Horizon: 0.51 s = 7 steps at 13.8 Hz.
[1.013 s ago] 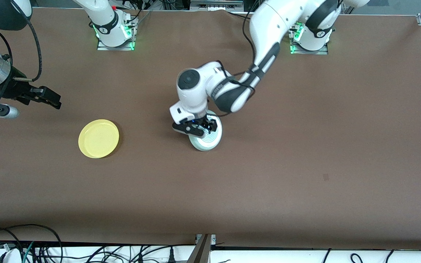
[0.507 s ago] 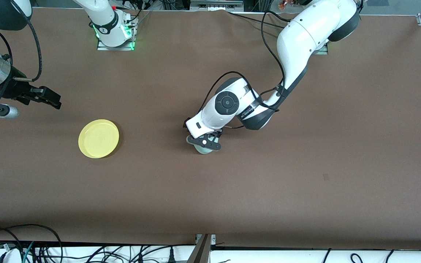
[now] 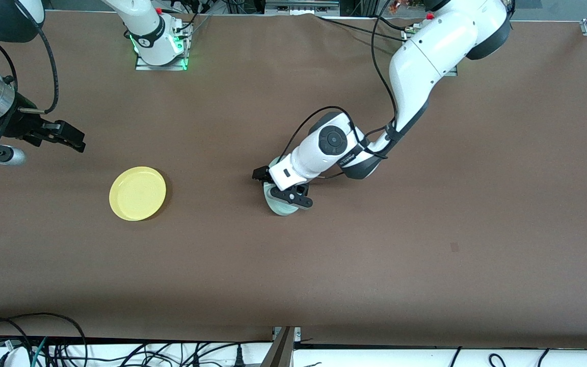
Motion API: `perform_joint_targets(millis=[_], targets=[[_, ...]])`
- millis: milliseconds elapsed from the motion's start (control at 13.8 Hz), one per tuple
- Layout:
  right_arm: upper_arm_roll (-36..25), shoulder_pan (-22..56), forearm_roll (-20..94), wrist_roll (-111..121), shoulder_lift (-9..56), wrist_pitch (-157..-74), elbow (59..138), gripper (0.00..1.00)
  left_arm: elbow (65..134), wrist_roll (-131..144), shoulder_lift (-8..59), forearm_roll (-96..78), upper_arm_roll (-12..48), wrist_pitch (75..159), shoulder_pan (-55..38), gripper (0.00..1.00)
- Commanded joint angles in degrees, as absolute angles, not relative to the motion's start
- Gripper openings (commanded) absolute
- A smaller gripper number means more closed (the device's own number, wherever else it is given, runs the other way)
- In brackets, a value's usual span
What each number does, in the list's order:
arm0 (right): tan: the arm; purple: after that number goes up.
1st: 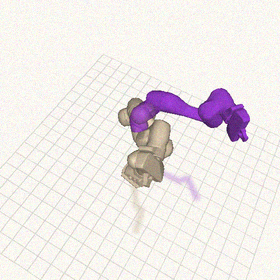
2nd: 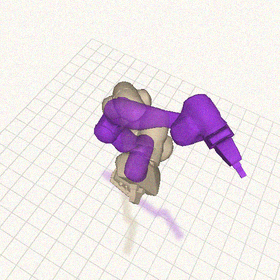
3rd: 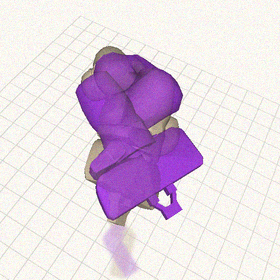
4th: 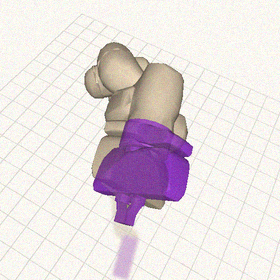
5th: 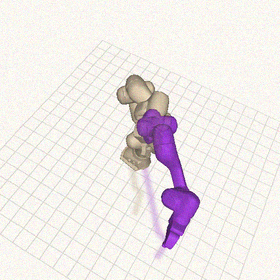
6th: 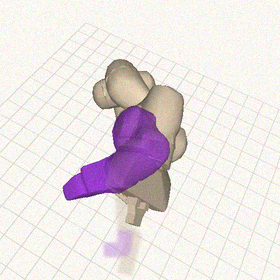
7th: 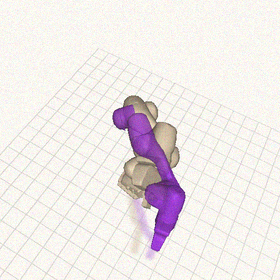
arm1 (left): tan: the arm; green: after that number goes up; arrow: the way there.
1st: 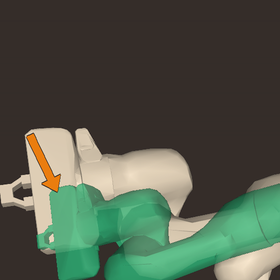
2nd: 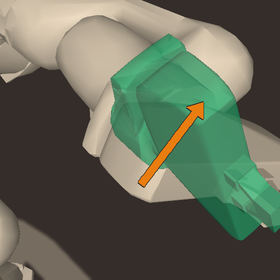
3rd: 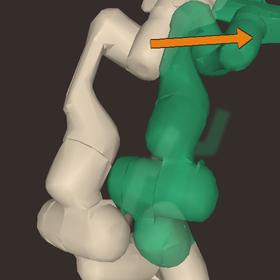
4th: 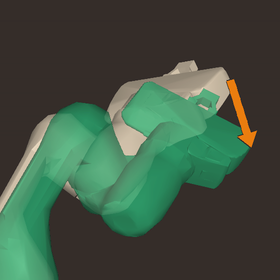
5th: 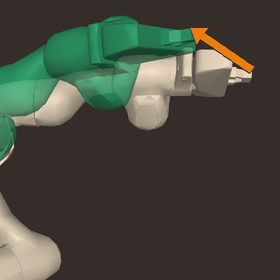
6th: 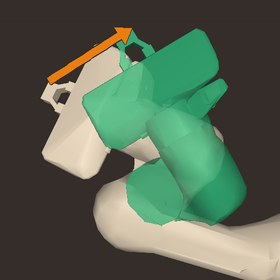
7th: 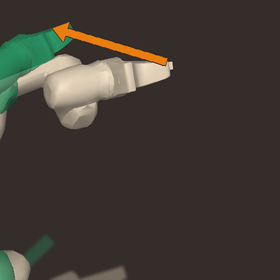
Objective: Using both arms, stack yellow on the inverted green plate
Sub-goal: 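Flip the green plate over and lower it upside down with the left gripper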
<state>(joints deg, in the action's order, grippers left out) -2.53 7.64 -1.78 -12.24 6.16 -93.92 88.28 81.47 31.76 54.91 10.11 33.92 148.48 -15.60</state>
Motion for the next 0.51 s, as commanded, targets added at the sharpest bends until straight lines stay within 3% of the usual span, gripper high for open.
perform_joint_targets(millis=[0, 217, 434], targets=[[-2.81, 8.17, -2.55, -13.18, 6.15, -93.78, 87.71, 1.0, 85.96, 30.32, 54.4, 9.23, 34.19, 149.24, -14.41, 1.0], [-2.81, 8.17, -2.55, -13.18, 6.15, -93.78, 87.71, 1.0, 83.07, 31.72, 53.79, 9.4, 33.75, 143.21, -15.64, 1.0], [-2.81, 8.17, -2.55, -13.1, 6.15, -93.78, 87.71, 1.0, 76.05, 32.17, 52.3, 17.18, 33.22, 124.16, -17.58, 1.0]])
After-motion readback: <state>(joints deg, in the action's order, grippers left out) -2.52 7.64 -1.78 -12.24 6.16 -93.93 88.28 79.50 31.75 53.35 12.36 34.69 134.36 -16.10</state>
